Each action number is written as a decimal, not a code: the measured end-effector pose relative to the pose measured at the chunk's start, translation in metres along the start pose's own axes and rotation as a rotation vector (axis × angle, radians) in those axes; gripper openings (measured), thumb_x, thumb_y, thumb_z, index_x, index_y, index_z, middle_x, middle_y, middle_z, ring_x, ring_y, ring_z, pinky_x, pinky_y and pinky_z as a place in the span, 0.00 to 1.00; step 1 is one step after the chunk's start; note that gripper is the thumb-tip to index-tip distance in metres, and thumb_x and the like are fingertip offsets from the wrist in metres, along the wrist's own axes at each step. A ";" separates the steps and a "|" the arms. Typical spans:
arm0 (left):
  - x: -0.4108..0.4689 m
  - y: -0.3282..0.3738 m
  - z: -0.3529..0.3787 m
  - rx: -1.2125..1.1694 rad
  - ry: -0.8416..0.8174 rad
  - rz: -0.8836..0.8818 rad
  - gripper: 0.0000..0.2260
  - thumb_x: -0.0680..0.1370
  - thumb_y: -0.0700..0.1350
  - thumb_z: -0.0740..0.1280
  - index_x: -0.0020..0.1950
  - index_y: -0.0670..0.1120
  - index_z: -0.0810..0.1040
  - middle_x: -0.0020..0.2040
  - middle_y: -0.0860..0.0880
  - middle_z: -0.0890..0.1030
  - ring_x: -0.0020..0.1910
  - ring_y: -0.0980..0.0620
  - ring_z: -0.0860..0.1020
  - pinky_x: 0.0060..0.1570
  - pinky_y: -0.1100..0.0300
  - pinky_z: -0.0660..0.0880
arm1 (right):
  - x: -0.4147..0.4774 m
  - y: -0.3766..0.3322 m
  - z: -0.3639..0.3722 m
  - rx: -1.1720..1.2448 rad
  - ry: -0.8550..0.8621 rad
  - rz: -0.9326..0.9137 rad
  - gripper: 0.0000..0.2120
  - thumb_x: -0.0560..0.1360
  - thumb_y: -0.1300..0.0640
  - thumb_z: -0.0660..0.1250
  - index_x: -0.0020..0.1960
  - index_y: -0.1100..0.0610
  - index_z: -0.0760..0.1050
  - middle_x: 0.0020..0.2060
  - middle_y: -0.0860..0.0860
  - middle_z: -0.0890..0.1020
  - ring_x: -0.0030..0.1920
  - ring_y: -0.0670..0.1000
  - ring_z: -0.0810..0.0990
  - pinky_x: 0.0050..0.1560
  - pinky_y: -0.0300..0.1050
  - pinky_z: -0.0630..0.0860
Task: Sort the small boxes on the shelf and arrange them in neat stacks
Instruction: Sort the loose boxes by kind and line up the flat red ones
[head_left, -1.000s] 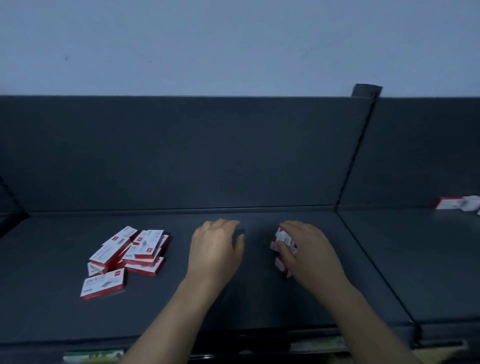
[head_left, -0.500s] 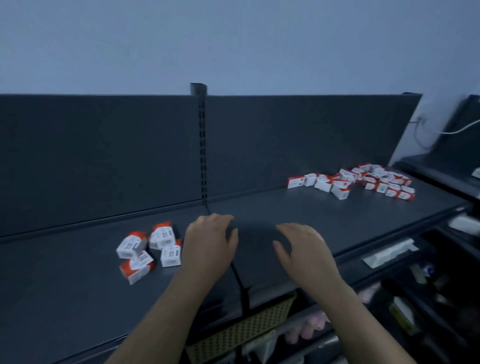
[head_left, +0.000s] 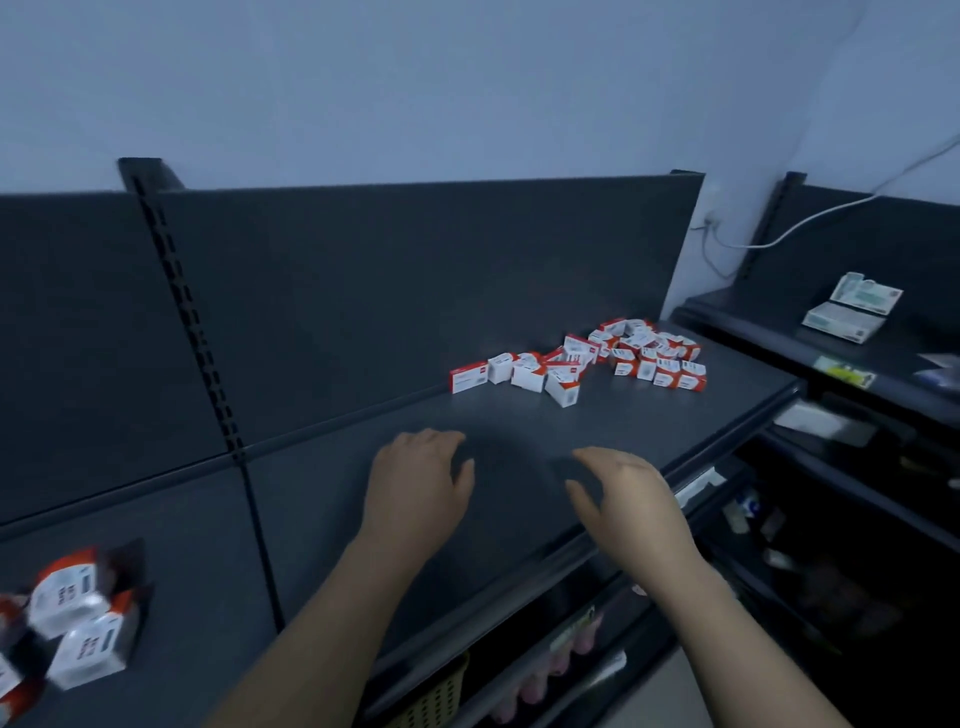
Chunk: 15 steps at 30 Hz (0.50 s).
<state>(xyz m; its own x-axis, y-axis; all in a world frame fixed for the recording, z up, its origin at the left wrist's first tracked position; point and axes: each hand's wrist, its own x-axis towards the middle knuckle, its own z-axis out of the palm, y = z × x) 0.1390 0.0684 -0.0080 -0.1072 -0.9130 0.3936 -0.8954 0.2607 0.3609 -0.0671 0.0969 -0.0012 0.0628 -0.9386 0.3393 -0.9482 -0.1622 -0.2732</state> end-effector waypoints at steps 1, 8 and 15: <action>0.002 0.000 0.000 0.006 -0.001 -0.002 0.16 0.78 0.50 0.62 0.64 0.49 0.76 0.58 0.50 0.80 0.55 0.46 0.76 0.54 0.55 0.70 | 0.001 0.000 -0.001 0.003 0.001 0.002 0.13 0.76 0.55 0.65 0.59 0.56 0.78 0.54 0.51 0.82 0.56 0.54 0.78 0.61 0.47 0.71; 0.055 -0.001 0.019 0.019 -0.039 0.009 0.15 0.78 0.51 0.62 0.62 0.48 0.76 0.55 0.49 0.80 0.52 0.46 0.76 0.52 0.54 0.71 | 0.042 0.018 0.006 0.051 -0.014 0.070 0.14 0.75 0.54 0.66 0.60 0.54 0.77 0.54 0.50 0.82 0.55 0.52 0.78 0.59 0.45 0.72; 0.128 0.004 0.056 0.005 -0.118 0.045 0.15 0.78 0.50 0.64 0.64 0.50 0.74 0.57 0.48 0.78 0.54 0.46 0.74 0.52 0.54 0.72 | 0.093 0.044 0.022 0.082 -0.038 0.132 0.13 0.75 0.55 0.66 0.59 0.54 0.77 0.54 0.51 0.82 0.56 0.52 0.78 0.56 0.43 0.71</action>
<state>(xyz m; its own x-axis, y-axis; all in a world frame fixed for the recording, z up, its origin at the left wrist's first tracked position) 0.0972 -0.0644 -0.0032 -0.1971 -0.9311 0.3069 -0.8906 0.3009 0.3409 -0.0959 -0.0045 -0.0013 -0.0475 -0.9640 0.2615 -0.9207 -0.0593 -0.3858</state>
